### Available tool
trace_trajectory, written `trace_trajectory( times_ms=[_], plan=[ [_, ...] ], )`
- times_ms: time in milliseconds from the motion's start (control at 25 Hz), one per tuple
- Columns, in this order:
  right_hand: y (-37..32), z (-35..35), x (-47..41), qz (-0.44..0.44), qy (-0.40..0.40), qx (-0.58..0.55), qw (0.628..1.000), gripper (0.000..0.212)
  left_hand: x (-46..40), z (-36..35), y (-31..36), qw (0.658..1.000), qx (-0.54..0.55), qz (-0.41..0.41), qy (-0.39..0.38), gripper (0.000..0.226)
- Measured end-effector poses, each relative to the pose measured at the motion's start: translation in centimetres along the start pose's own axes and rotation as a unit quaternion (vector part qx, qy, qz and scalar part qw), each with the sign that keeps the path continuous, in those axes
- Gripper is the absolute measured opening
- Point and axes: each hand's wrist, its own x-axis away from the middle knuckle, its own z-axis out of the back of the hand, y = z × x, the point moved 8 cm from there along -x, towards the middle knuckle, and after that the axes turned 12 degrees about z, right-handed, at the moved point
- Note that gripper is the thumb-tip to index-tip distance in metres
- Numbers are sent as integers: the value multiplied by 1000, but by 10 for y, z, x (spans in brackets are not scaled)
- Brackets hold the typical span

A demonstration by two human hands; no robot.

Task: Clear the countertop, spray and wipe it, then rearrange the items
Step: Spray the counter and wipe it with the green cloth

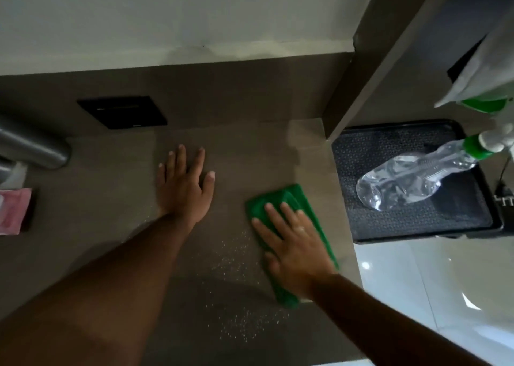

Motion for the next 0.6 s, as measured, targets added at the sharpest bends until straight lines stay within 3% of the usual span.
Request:
trace_trajectory(
  times_ms=[80, 160, 280, 320, 480, 520, 600],
  plan=[
    [46, 5, 36, -67, 21, 0, 998, 84, -2, -2, -1, 1000, 0, 0, 3, 62],
    [86, 10, 41, -184, 27, -31, 982, 82, -1, -4, -1, 1000, 0, -4, -1, 63],
    [78, 22, 4, -300, 69, -35, 951, 72, -2, -6, -1, 1000, -2, -9, 2, 64],
    [48, 20, -12, -275, 66, -18, 959, 70, -2, -6, -1, 1000, -1, -9, 2, 64],
    [-155, -25, -29, -21, 12, -43, 999, 63, 1, 0, -1, 1000, -6, -5, -7, 66],
    [-175, -28, -13, -2, -5, -62, 998, 63, 2, 0, -1, 1000, -4, -7, -10, 65],
    [-148, -25, 31, -45, 19, -41, 998, 68, 4, 1, -2, 1000, 1, -11, -16, 65]
  ],
)
